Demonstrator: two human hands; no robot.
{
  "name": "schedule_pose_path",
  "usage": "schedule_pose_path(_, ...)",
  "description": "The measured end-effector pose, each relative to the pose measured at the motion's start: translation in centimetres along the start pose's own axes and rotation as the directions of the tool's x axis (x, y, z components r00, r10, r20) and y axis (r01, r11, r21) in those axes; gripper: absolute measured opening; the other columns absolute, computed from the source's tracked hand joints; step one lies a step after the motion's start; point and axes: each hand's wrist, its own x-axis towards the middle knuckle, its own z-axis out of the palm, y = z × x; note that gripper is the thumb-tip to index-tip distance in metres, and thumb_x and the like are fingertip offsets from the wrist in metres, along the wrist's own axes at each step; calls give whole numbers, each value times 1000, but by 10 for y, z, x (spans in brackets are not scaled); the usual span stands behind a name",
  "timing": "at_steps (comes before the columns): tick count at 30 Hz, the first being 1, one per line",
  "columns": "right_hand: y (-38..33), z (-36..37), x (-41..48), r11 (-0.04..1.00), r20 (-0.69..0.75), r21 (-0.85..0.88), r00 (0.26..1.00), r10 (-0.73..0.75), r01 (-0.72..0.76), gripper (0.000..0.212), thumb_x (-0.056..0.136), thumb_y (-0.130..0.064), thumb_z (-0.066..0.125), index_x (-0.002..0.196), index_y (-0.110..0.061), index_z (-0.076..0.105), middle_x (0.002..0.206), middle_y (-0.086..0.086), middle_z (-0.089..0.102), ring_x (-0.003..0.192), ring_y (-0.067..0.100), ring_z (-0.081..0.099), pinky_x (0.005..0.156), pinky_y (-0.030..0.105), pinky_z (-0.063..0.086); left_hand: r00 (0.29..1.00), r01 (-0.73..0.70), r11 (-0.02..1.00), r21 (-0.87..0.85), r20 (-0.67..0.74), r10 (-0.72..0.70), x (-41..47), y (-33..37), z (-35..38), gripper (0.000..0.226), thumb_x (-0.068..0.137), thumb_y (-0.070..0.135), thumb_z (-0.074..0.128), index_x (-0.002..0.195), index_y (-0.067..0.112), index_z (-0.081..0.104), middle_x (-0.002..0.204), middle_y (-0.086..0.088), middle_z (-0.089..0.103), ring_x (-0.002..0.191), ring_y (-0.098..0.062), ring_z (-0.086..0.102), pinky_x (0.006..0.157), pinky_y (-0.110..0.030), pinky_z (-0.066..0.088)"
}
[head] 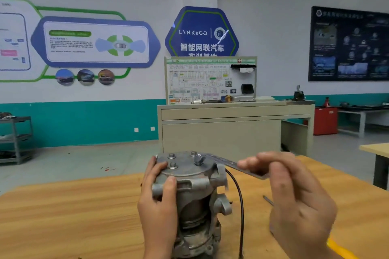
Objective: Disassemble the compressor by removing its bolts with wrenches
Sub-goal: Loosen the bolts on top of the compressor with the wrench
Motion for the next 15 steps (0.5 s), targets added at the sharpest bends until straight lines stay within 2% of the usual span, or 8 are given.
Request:
schedule_pose_path(3,50,-33,19,928,-76,-278,969,237,-249,18,93,-22,42,89,-29,58,89,-12,65,76,6,60,69,9,47,998,-47,996,82,-27,49,6,13,0,14,83,26,60,96,29,64,128,30,48,119,2,46,103,-47,41)
schedule_pose_path(4,70,-39,29,855,-51,-409,943,328,-319,19,95,-19,43,88,-26,58,94,-11,61,84,7,57,74,11,45,998,-52,996,73,-15,53,5,16,1,16,80,27,59,95,29,64,128,28,48,118,7,45,105,-45,39)
schedule_pose_path(6,111,-31,51,685,95,-649,857,506,-332,25,97,-19,38,97,-10,62,111,1,51,102,13,49,83,18,37,998,-54,996,66,-36,56,2,16,3,18,85,13,62,94,28,64,127,26,49,115,13,44,106,-42,38)
schedule_pose_path(7,129,-15,62,620,191,-714,761,621,-327,34,99,-24,35,105,-4,61,123,6,45,107,15,45,90,23,35,998,-43,997,66,-44,46,2,16,4,23,87,6,59,94,28,64,126,27,49,114,14,44,105,-42,39)
schedule_pose_path(9,150,32,82,537,334,-752,480,811,-383,51,100,-38,29,127,1,48,144,10,25,122,20,38,102,35,30,998,-2,998,64,-58,5,3,15,4,27,87,5,55,95,28,64,125,28,49,116,8,46,102,-43,42)
schedule_pose_path(11,152,79,100,480,416,-750,239,877,-455,62,98,-48,27,143,-7,26,153,7,11,135,27,26,108,44,28,998,10,998,58,-64,-6,2,17,4,27,87,5,54,94,29,64,126,27,50,118,3,47,100,-44,44)
schedule_pose_path(13,140,120,107,516,535,-733,92,840,-443,64,96,-53,26,147,-16,17,154,6,12,139,29,17,109,47,23,999,-8,999,36,-53,10,1,17,5,27,88,5,54,94,29,64,128,23,51,119,2,48,99,-45,45)
schedule_pose_path(15,119,157,102,653,669,-695,60,740,-301,65,96,-52,27,148,-16,10,155,5,10,140,27,13,111,44,18,998,-12,999,46,-57,15,1,21,5,27,88,6,55,94,30,64,133,15,52,123,-7,48,99,-46,44)
